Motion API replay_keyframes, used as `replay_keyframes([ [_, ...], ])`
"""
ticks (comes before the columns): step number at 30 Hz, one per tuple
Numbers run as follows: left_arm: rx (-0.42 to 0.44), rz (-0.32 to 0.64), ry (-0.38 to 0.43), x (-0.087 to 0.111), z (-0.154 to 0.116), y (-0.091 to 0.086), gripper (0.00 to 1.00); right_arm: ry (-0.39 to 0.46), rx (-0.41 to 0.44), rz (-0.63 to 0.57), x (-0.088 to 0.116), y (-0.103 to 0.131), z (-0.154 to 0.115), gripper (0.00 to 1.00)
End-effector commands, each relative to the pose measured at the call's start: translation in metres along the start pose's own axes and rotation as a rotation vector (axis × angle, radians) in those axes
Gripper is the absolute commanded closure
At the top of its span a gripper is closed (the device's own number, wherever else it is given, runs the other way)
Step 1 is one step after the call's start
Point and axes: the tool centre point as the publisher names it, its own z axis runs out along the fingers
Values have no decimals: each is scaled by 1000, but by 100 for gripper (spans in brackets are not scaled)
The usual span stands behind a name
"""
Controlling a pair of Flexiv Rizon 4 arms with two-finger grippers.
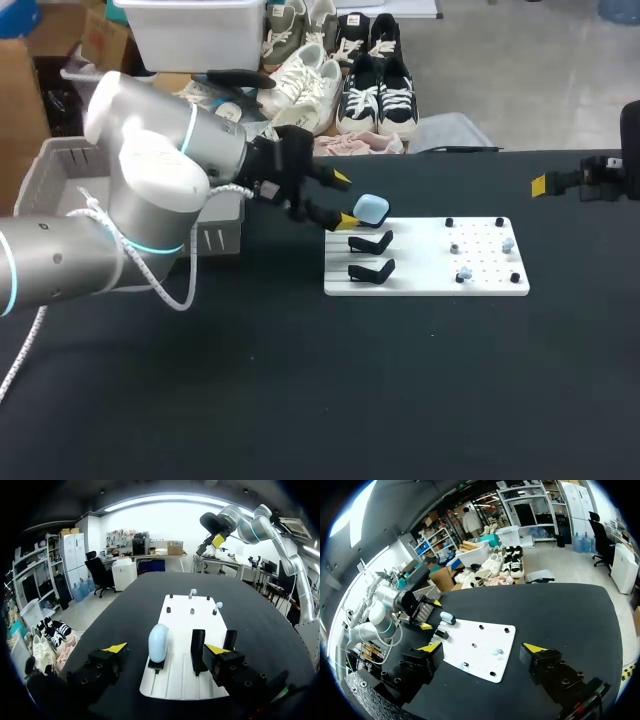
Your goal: Pick up each earbud case from the left stands, insert the matching earbuds, close the lid, and place the case in the box.
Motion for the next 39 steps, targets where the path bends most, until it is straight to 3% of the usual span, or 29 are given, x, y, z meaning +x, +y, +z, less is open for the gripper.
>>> replay_keyframes([
  [1, 10, -9, 5, 0, 11, 9, 0, 2, -5, -1, 0, -1, 0, 0],
  [23, 23, -31, 13, 4, 29, 14, 0, 2, -5, -1, 0, -1, 0, 0],
  [39, 35, -49, 32, 11, 36, 15, 12, 2, -5, -1, 0, -1, 0, 0],
])
